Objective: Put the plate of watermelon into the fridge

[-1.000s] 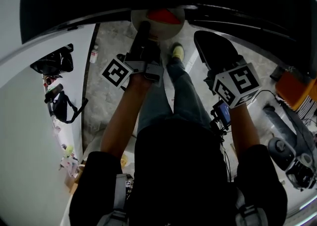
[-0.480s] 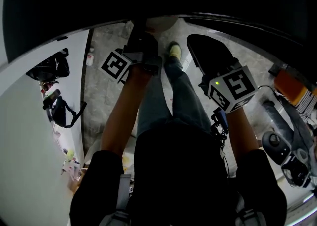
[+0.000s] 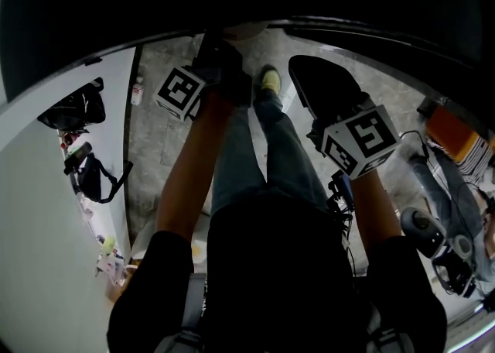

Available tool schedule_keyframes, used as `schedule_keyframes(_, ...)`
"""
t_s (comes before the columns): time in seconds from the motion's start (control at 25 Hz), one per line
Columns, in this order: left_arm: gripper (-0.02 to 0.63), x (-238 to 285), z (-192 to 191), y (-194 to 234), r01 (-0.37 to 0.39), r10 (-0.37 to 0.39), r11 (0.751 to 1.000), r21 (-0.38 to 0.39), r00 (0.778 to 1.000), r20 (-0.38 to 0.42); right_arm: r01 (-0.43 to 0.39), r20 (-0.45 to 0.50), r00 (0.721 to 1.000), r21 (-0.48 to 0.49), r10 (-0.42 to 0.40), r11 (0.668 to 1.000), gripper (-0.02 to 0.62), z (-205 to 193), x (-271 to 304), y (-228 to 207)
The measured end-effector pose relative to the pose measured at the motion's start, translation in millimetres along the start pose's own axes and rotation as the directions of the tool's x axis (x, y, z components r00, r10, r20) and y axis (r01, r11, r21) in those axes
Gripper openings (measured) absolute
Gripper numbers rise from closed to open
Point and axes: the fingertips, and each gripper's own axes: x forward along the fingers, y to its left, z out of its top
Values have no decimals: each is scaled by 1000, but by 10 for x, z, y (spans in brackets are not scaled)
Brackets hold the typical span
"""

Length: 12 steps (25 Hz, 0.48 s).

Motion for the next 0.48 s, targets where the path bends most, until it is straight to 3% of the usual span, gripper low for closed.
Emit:
schedule_keyframes(0.36, 44, 133, 31, -27, -28, 27, 999, 31, 999, 33, 6, -2, 1000, 10, -6, 1000, 12, -15, -63, -19)
schedule_keyframes(0.44, 46, 160, 26, -66, -12, 10, 998, 63, 1000, 26, 4, 0, 1000, 12, -4, 1000, 14, -10, -69, -37)
schedule_keyframes(0.48, 81, 166, 12, -108, 14, -15, 998, 69, 1000, 20, 4, 1, 1000, 14, -4, 1000, 14, -11, -72, -41)
